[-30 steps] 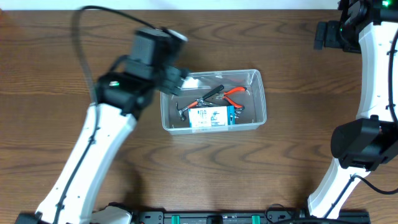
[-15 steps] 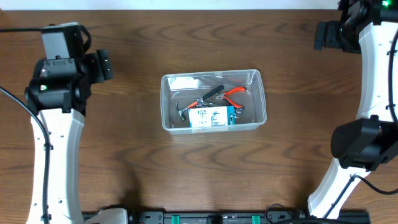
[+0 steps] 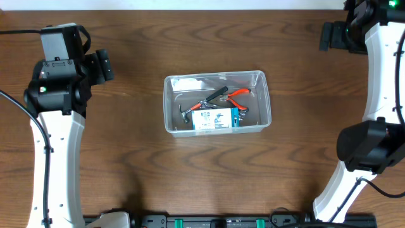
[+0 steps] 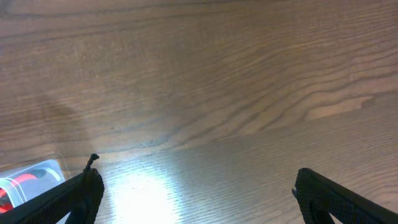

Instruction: Pack container

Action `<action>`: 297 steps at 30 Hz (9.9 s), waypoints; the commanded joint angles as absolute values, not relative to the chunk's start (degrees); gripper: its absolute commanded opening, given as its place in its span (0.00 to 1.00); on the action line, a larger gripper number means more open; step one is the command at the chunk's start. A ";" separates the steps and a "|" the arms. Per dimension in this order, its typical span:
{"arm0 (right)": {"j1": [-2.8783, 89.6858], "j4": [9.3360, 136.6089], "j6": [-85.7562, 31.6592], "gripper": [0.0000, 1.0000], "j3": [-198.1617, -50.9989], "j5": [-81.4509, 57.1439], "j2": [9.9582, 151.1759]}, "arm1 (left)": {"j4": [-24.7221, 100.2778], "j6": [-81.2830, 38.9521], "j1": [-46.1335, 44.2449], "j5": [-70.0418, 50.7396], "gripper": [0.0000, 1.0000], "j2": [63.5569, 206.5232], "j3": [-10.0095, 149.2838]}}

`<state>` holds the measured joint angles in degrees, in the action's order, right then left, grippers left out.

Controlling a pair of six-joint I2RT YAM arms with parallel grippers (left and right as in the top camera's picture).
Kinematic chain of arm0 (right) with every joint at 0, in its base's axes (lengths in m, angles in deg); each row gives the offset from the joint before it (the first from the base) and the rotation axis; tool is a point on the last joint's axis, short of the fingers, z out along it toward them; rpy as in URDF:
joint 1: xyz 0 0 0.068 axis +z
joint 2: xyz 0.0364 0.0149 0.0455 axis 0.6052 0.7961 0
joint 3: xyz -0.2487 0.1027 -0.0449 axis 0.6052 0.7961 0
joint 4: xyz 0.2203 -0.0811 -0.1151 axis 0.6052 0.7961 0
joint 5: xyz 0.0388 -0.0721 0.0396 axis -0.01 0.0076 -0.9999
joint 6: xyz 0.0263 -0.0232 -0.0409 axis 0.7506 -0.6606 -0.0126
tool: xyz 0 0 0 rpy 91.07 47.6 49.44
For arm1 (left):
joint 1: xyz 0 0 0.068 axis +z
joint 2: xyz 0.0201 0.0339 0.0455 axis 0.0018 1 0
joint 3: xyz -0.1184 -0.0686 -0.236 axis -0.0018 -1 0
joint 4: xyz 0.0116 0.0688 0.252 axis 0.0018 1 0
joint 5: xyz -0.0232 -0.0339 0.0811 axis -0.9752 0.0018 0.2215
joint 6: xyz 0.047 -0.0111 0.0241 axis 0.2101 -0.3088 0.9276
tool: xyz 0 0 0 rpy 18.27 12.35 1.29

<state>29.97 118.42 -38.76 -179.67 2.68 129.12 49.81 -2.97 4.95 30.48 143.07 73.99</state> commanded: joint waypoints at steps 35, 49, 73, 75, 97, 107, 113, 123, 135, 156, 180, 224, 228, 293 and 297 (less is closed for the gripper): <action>42.56 94.71 -38.87 0.99 -144.42 3.35 63.77 | 49.98 -3.69 5.23 31.51 0.98 142.81 75.04; 41.27 52.85 -38.59 0.99 -86.34 -2.92 34.37 | 49.98 -3.69 5.23 31.51 0.98 142.81 75.01; 41.27 38.25 -38.11 0.99 -55.26 -3.07 11.62 | 49.98 -3.69 5.23 31.51 0.98 142.81 75.04; 41.29 38.25 -37.10 0.99 -54.39 -3.09 11.01 | 49.98 -3.69 5.23 31.53 0.98 142.81 75.04; 41.27 39.80 -37.28 0.99 -51.02 -4.06 10.07 | 49.98 -3.69 5.23 31.51 0.98 142.81 75.01; 41.27 43.87 -43.46 0.99 -51.02 -8.89 10.07 | 49.98 -3.69 5.23 31.51 0.98 142.81 75.01; 41.29 43.87 -44.01 0.99 -51.02 -8.86 10.09 | 49.98 -3.69 5.23 31.51 0.98 142.81 75.04; 41.29 43.87 -44.01 0.99 -51.02 -8.86 10.11 | 49.98 -3.69 5.23 31.51 0.98 142.81 75.01; 41.29 43.87 -44.01 0.99 -51.02 -8.86 10.11 | 49.98 -3.69 5.23 31.51 0.98 142.81 75.01; 41.29 43.87 -44.01 0.99 -51.02 -8.86 10.11 | 49.96 -3.69 5.23 31.51 0.98 142.81 75.01; 41.29 43.87 -44.01 0.99 -51.02 -8.86 10.11 | 32.63 -5.02 6.28 31.48 0.98 134.61 74.80; 41.29 43.87 -44.01 0.99 -51.02 -8.86 10.11 | 14.12 -27.25 3.88 29.74 0.98 70.31 -0.44; 41.29 43.87 -44.01 0.99 -51.02 -8.86 10.11 | 13.02 -27.27 3.85 28.42 0.98 69.04 -2.58; 41.29 43.87 -44.01 0.99 -51.02 -8.86 10.11 | 12.89 0.90 3.13 27.42 0.98 63.62 -7.41; 41.29 43.87 -44.01 0.99 -51.02 -8.86 10.11 | 12.89 0.90 3.13 27.42 0.98 63.62 -7.41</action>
